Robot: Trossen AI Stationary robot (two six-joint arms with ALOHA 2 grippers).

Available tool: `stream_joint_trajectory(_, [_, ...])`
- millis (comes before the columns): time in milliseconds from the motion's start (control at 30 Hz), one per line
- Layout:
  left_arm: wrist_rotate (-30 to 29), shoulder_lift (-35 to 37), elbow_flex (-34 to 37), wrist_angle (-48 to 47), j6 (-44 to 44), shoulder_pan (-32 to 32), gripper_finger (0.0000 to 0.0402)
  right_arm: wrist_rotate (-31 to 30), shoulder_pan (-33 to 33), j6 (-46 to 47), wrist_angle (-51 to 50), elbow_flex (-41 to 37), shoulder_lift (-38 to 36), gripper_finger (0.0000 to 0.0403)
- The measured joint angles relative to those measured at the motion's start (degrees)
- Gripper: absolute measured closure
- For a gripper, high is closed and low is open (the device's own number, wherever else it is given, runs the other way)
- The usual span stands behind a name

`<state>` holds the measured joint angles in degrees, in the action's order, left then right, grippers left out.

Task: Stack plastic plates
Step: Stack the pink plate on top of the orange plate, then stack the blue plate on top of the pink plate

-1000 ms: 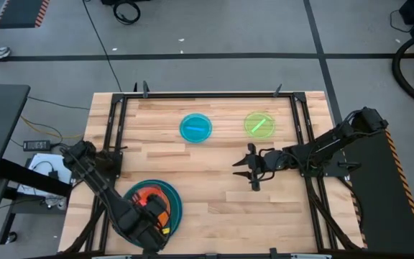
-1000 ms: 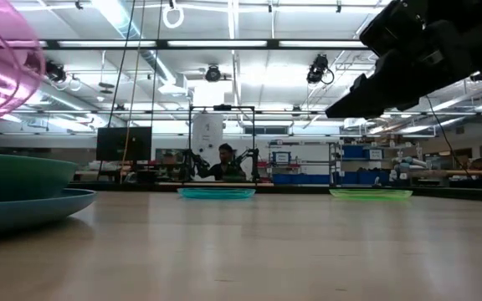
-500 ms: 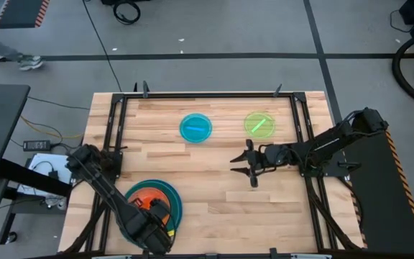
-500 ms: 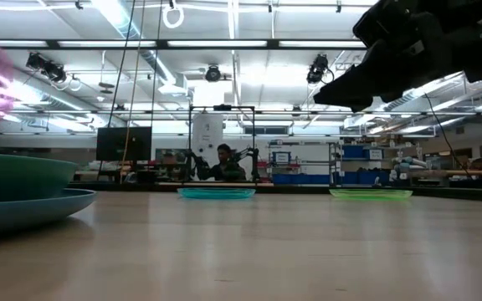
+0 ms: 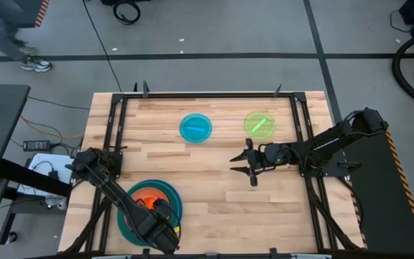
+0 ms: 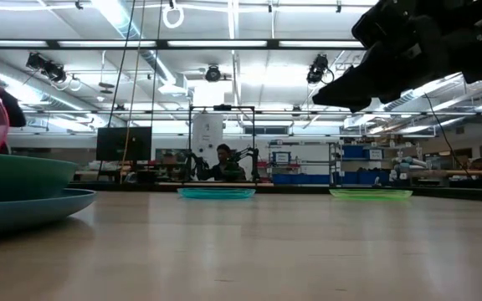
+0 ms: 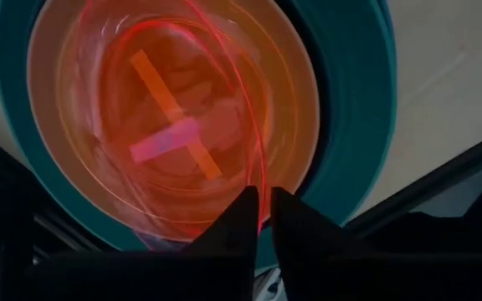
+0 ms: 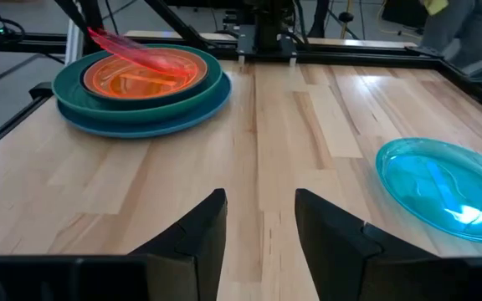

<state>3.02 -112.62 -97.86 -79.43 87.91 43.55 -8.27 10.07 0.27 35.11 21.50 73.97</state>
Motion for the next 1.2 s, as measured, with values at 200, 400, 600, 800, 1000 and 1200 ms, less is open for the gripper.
stream_joint_trajectory(200, [0.4, 0.0, 0.0, 1.8, 1.3, 0.0, 0.0318, 0.9, 0.0, 0.0, 0.0, 0.0, 0.0, 0.0250])
stream_joint_trajectory(400, [1.3, 0.0, 0.0, 1.8, 1.1, -0.7, 0.0279, 0.9, 0.0, -0.2, 0.0, 0.0, 0.0, 0.0250])
stream_joint_trajectory(600, [-0.8, 0.0, 0.0, 1.8, -4.6, -2.6, 0.0272, 0.9, 0.0, -0.2, 0.0, 0.0, 0.0, 0.0250])
stream_joint_trajectory(800, [-20.8, 0.0, 0.0, -3.1, -15.5, -5.0, 0.0272, 1.0, 0.0, -0.3, 0.0, 0.0, 0.0, 0.0250])
stream_joint_trajectory(1000, [-38.6, 0.0, 0.0, -7.5, -26.0, -8.9, 0.0272, 1.1, 0.0, -0.3, 0.0, 0.0, 0.0, 0.0250])
stream_joint_trajectory(1200, [-37.6, 0.0, 0.0, -3.7, -39.8, -16.1, 0.0284, 1.1, 0.0, -0.3, -0.1, 0.0, 0.0, 0.0250])
